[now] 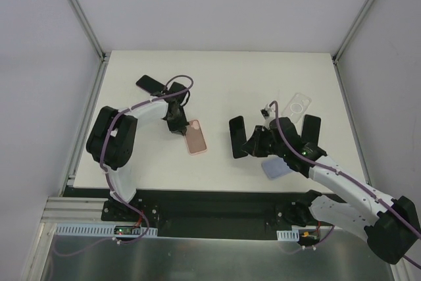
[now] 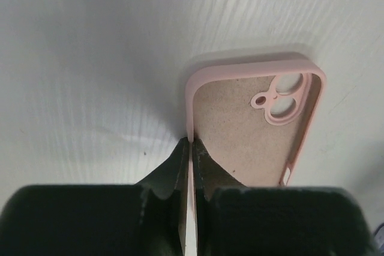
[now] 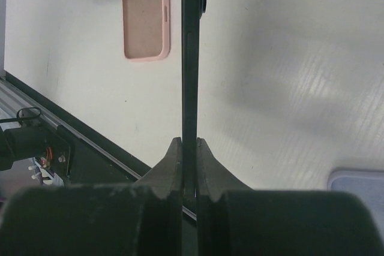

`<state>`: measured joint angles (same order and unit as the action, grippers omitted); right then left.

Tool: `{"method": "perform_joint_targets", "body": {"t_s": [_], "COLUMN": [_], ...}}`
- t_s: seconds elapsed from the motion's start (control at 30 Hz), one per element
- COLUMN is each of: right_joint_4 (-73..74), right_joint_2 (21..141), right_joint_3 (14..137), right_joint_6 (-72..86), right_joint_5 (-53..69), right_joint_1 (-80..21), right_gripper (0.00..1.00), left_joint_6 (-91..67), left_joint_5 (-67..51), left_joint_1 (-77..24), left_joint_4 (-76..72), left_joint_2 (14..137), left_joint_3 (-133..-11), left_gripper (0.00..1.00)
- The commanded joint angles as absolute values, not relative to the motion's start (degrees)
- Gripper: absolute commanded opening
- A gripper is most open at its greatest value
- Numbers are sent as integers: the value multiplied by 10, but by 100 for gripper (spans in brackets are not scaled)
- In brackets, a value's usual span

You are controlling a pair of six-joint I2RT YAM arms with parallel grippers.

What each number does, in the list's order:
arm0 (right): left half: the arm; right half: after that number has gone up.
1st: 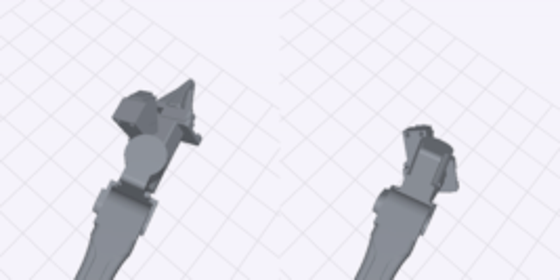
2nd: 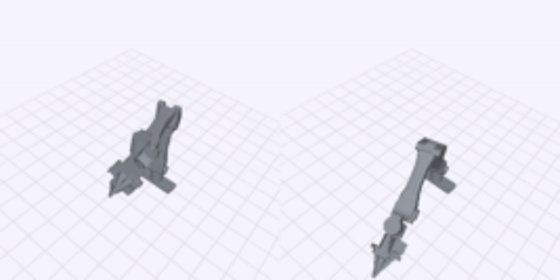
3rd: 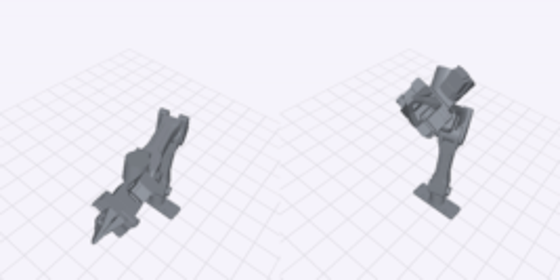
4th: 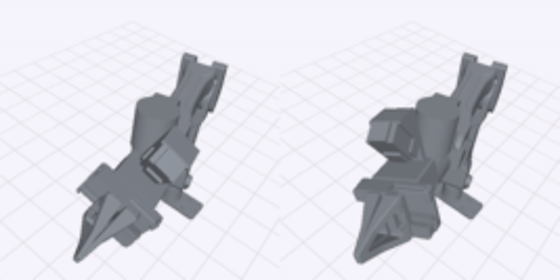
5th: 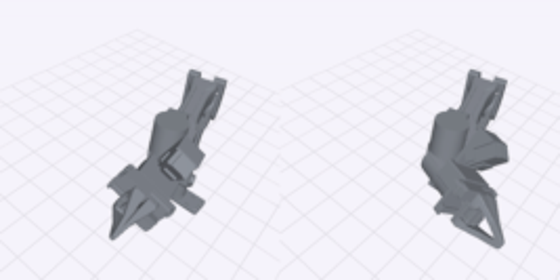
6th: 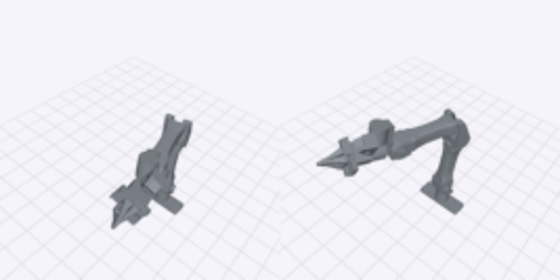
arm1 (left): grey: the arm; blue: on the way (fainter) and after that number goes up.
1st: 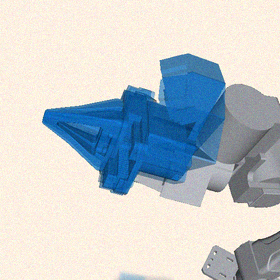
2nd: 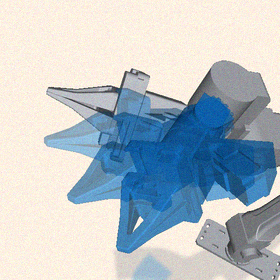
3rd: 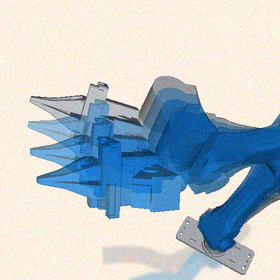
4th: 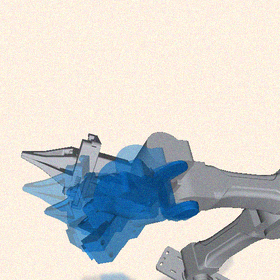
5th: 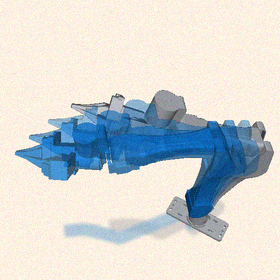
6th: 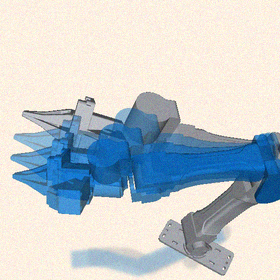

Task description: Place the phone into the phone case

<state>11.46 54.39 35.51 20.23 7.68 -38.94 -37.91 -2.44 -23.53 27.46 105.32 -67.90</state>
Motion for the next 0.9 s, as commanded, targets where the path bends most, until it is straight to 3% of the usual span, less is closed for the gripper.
{"method": "perform_joint_targets", "body": {"t_s": [0.0, 0.1, 0.17, 0.23, 0.43, 0.53, 0.57, 0.63, 0.87], "right_joint_4": [79, 62, 55, 42, 5, 3, -11, -20, -57], "right_joint_2": [527, 527, 529, 532, 574, 619, 642, 665, 757], "right_joint_3": [338, 320, 315, 308, 336, 361, 378, 392, 431], "right_joint_6": [206, 215, 221, 227, 244, 240, 239, 236, 236], "right_joint_5": [81, 90, 92, 98, 101, 109, 117, 127, 185], "right_joint_1": [-392, -392, -393, -397, -439, -452, -453, -453, -454], "right_gripper": [1, 1, 2, 1, 2, 2, 1, 2, 1], "left_joint_6": [-461, -494, -508, -513, -498, -490, -483, -476, -475], "left_joint_5": [-29, -40, -52, -56, -73, -66, -71, -83, -133], "left_joint_1": [-280, -303, -308, -307, -296, -279, -273, -264, -249], "left_joint_4": [323, 322, 321, 320, 319, 316, 311, 301, 230], "left_joint_2": [997, 982, 972, 952, 899, 885, 883, 880, 877], "left_joint_3": [-625, -600, -587, -573, -572, -561, -557, -543, -494], "left_gripper": [0, 0, 14, 36, 44, 32, 15, 2, 0]}}
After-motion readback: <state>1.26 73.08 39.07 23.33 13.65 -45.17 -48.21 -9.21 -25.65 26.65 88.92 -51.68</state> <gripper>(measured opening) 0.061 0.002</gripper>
